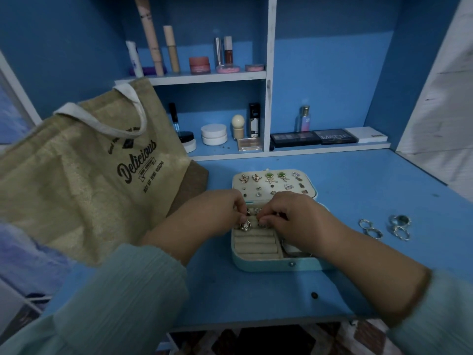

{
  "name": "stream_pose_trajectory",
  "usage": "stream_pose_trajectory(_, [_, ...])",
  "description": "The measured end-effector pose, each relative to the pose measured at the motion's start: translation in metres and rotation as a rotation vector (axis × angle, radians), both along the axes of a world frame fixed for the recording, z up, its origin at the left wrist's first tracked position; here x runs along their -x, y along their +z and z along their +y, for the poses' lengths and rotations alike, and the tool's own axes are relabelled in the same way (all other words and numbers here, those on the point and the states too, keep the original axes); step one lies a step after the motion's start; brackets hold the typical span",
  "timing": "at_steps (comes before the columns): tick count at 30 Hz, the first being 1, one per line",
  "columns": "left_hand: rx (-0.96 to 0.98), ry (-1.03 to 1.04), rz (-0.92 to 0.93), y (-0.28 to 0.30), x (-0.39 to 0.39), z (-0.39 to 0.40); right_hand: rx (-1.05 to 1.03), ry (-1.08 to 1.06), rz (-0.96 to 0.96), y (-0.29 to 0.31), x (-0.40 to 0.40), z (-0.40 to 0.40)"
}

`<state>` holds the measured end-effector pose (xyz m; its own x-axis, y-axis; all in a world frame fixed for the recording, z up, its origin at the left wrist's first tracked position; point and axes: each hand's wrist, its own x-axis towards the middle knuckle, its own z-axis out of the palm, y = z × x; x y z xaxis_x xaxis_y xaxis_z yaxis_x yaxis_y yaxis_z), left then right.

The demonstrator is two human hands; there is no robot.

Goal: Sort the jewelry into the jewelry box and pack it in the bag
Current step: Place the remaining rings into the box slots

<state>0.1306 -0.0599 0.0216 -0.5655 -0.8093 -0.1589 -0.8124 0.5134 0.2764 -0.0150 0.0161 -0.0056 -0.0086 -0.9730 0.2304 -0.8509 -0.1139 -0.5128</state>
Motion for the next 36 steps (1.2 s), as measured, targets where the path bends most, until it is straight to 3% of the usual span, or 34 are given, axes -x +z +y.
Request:
stream_pose_trajectory(19, [0.179, -0.181, 0.419, -0.034, -0.027, -0.003, 0.002, -0.01, -0.057, 0.007, 0.001, 0.004])
stream_pose_trajectory(25, [0.104, -0.131, 0.588, -0.044, -0.029, -0.003, -0.065, 0.139, 0.233, 0.018, 0.001, 0.001])
stream_pose_trajectory(36, [0.077, -0.11, 0.71, -0.06, -0.03, -0.006, -0.108, 0.19, 0.226, 0.026, 0.008, -0.002])
